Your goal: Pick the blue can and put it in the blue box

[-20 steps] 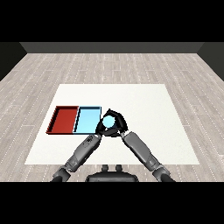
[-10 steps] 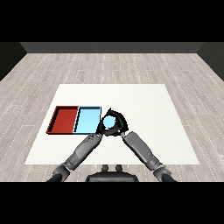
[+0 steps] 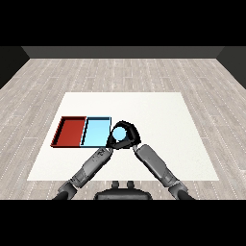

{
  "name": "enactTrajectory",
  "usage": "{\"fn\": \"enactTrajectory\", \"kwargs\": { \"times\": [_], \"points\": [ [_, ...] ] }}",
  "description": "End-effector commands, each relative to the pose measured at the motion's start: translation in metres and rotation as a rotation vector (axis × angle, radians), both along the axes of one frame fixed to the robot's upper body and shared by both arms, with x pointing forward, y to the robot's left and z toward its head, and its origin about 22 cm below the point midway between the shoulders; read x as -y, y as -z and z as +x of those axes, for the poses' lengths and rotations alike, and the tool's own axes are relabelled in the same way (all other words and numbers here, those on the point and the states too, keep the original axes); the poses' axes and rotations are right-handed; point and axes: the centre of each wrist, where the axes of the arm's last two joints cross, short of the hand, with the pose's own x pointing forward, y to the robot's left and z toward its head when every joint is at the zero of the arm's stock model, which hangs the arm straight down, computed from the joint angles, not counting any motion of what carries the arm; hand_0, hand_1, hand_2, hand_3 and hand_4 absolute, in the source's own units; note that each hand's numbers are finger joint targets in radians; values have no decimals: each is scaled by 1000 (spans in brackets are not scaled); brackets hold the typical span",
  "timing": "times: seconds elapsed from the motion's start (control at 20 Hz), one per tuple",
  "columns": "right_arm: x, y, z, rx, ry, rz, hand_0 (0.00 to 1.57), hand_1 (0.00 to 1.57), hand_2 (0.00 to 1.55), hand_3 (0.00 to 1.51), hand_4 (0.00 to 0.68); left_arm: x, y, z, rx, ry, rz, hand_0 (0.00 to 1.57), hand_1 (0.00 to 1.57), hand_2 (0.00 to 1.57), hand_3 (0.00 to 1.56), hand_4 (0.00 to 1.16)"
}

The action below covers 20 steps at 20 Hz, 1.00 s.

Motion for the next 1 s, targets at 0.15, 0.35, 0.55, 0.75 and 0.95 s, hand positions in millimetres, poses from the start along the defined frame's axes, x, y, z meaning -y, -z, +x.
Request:
{"fn": "enactTrajectory", "kwargs": {
  "times": [0.15, 0.35, 0.55, 0.75, 0.95],
  "points": [
    [-2, 12, -4, -74, -36, 100, 1438, 1438, 1434, 1393, 520, 6, -22, 12, 60, -62, -145, 1571, 1571, 1563, 1433, 643],
    [-10, -12, -10, -78, 5, 21, 0, 0, 0, 0, 0, 4, -8, 8, 148, -126, -123, 1571, 1571, 1552, 1468, 1044],
    [6, 0, -1, -79, 6, 18, 0, 0, 0, 0, 0, 6, -4, 11, 151, -126, -127, 1571, 1571, 1552, 1468, 1044],
    [2, 9, 0, -47, 34, 6, 0, 0, 0, 0, 0, 3, 7, 10, 164, -127, -151, 1571, 1571, 1550, 1461, 1112],
    [19, 18, 5, -37, 96, 18, 0, 0, 0, 0, 0, 5, -4, 19, 225, -143, -86, 1571, 1571, 1571, 1470, 1144]
  ]
}}
